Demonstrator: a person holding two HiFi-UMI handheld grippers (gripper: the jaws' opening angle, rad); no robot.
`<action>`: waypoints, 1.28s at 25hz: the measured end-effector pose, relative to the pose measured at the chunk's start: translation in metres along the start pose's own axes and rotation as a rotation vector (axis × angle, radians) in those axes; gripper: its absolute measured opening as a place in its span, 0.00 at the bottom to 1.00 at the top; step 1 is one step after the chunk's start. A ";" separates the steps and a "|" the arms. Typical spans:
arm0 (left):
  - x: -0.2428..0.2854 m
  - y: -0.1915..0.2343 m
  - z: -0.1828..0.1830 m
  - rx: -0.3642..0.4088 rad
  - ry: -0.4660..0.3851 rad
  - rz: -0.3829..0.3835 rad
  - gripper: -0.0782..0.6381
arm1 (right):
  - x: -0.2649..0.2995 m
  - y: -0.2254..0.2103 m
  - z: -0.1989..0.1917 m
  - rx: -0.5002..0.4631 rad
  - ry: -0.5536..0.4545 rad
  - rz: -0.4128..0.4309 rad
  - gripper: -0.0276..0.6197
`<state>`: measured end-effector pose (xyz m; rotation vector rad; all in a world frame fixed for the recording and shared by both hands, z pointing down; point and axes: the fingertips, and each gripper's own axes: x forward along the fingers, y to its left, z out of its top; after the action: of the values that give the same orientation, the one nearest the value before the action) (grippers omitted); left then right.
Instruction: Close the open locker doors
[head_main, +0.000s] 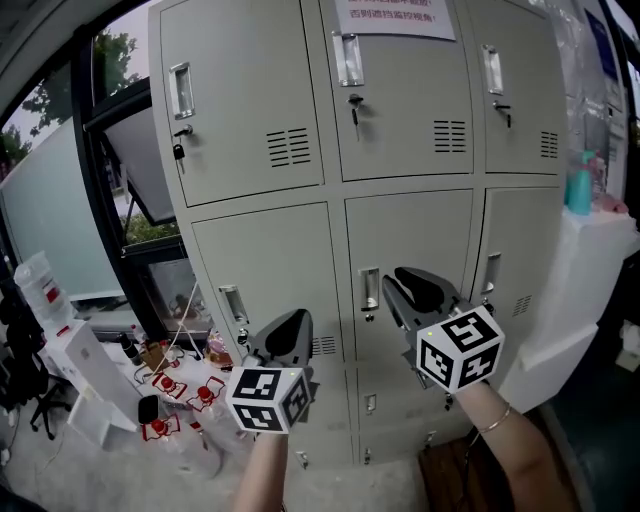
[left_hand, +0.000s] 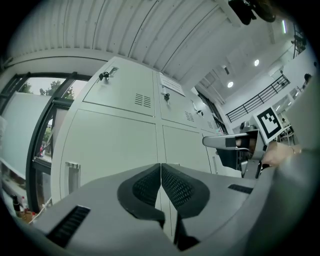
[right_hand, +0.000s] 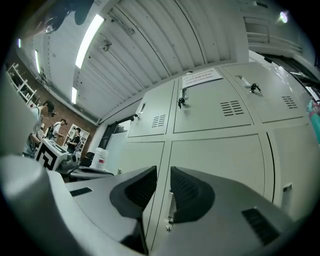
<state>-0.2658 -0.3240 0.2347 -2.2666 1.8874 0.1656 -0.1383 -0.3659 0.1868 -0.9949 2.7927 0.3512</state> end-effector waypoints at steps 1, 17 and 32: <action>-0.001 -0.003 -0.006 -0.007 0.010 -0.002 0.14 | -0.006 -0.001 -0.009 0.011 0.015 -0.003 0.15; -0.024 -0.033 -0.099 -0.072 0.150 0.007 0.14 | -0.078 -0.012 -0.156 0.235 0.251 -0.090 0.04; -0.044 -0.056 -0.156 -0.126 0.254 0.026 0.14 | -0.114 -0.003 -0.214 0.318 0.342 -0.131 0.05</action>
<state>-0.2241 -0.3058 0.4001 -2.4477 2.0845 -0.0013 -0.0633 -0.3575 0.4168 -1.2445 2.9176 -0.3009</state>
